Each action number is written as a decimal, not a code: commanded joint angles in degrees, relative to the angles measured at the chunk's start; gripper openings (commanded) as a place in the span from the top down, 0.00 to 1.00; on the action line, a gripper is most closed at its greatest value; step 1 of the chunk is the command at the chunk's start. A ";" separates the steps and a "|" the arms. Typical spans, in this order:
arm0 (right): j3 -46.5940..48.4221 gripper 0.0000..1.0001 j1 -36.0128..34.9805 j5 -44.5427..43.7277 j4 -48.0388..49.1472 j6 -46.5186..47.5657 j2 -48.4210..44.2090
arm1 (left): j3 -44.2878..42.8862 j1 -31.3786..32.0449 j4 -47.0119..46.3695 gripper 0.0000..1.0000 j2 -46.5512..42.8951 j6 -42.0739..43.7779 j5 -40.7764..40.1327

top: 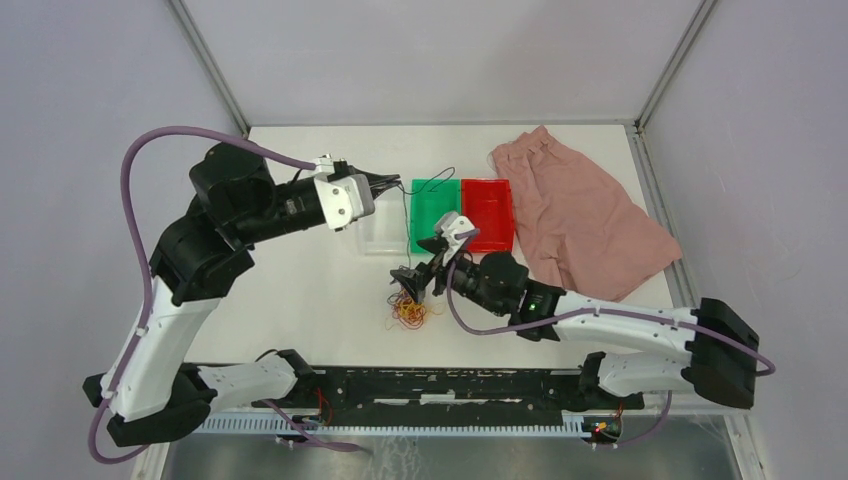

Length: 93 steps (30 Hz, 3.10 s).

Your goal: Untangle the cables

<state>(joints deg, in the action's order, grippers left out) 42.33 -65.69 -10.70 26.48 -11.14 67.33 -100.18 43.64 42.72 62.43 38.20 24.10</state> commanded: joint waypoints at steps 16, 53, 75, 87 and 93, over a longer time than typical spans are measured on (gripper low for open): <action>-13.39 0.41 5.71 -7.96 20.41 -17.75 16.43 | -22.43 0.13 0.51 0.97 4.19 2.21 -0.97; -13.37 0.15 1.43 -18.37 6.61 -24.07 17.25 | -37.77 0.11 -62.00 0.97 12.83 16.34 -19.10; 14.27 0.10 4.34 7.67 -3.44 -4.28 4.36 | -8.75 0.13 -25.97 0.97 -0.84 0.94 -9.58; 16.65 0.53 15.76 -0.04 -7.62 -2.50 5.19 | -6.37 0.08 -28.28 0.97 -0.03 -0.07 -7.95; 20.64 0.51 20.25 9.32 -11.33 -3.66 8.75 | -3.37 0.13 -34.24 0.97 -1.25 1.82 -11.73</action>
<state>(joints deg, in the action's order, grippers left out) 58.39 -47.27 -7.53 16.29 -14.52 73.97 -105.49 43.64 15.55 62.39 40.21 15.14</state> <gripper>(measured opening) 0.484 0.049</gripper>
